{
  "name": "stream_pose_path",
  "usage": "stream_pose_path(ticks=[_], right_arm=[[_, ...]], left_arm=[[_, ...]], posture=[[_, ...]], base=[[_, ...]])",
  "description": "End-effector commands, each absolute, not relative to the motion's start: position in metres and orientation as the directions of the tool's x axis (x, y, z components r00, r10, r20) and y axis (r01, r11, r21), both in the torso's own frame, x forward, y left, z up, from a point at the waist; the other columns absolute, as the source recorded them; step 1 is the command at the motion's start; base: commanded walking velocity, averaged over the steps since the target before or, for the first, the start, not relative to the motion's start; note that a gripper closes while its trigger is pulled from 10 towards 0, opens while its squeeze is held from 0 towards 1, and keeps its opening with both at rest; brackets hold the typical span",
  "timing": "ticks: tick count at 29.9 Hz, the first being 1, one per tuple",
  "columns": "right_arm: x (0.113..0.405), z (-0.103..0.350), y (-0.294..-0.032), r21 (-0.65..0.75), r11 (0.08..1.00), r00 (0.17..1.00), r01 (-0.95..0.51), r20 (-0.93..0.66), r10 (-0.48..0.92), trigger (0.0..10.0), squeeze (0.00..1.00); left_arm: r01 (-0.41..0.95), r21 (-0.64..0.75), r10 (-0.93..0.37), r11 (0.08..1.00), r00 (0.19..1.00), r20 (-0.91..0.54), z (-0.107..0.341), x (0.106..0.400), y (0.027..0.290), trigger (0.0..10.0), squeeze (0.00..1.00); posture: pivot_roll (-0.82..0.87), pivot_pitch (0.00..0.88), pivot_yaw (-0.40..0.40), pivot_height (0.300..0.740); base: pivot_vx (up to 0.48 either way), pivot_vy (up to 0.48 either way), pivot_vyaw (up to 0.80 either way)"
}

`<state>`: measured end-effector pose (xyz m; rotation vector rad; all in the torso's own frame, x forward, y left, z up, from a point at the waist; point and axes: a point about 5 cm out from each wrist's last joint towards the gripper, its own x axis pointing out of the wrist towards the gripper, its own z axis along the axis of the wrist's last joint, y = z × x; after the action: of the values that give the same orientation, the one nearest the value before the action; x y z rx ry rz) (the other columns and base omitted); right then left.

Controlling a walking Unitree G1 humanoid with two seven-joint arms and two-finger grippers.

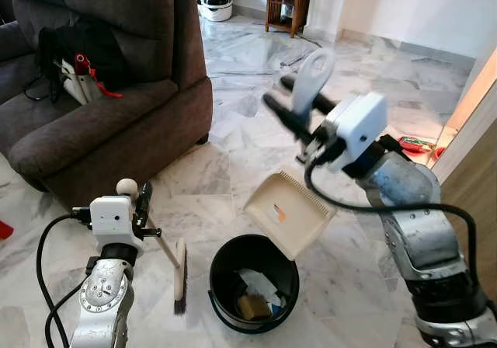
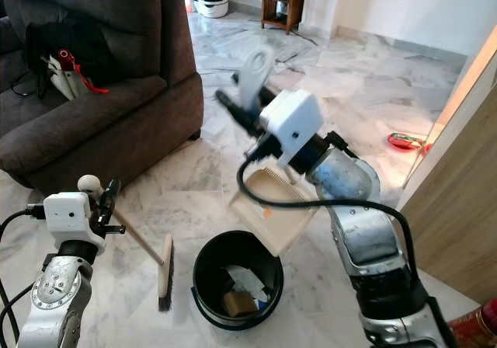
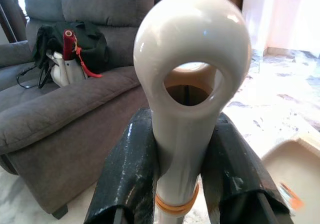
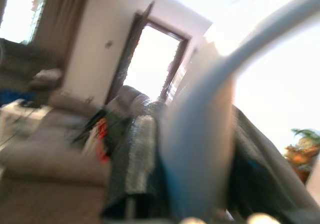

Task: Sweep floor

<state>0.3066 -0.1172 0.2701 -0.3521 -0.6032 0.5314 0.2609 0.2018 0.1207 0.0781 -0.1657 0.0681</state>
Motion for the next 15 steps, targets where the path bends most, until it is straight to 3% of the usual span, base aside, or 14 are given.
stream_pose_path(ticks=[1,5,10,15], right_arm=[[0.304,0.297,-0.126,-0.462,0.868,0.671,-0.181,0.587,0.453,10.0,0.00],[0.305,0.298,-0.130,-0.430,0.897,0.691,-0.099,0.619,0.373,10.0,0.00],[0.307,0.281,-0.121,-0.438,0.884,0.722,-0.163,0.559,0.409,10.0,0.00],[0.311,0.267,-0.126,-0.316,0.935,0.786,-0.161,0.531,0.315,10.0,0.00]], left_arm=[[-0.073,0.113,0.048,0.991,0.976,0.215,0.129,0.260,0.202,10.0,0.00],[-0.070,0.124,0.042,0.990,0.976,0.212,0.129,0.260,0.202,10.0,0.00],[-0.057,0.115,0.032,0.992,0.977,0.209,0.128,0.260,0.199,10.0,0.00],[-0.062,0.116,0.037,0.991,0.978,0.206,0.126,0.260,0.198,10.0,0.00]], posture=[[0.08,0.076,0.055,0.740],[0.08,0.075,0.052,0.740],[0.08,0.074,0.051,0.740],[0.07,0.075,0.046,0.740]], base=[[0.000,0.000,0.00],[0.000,0.000,0.00],[0.000,0.000,0.00],[0.000,0.000,0.00]])
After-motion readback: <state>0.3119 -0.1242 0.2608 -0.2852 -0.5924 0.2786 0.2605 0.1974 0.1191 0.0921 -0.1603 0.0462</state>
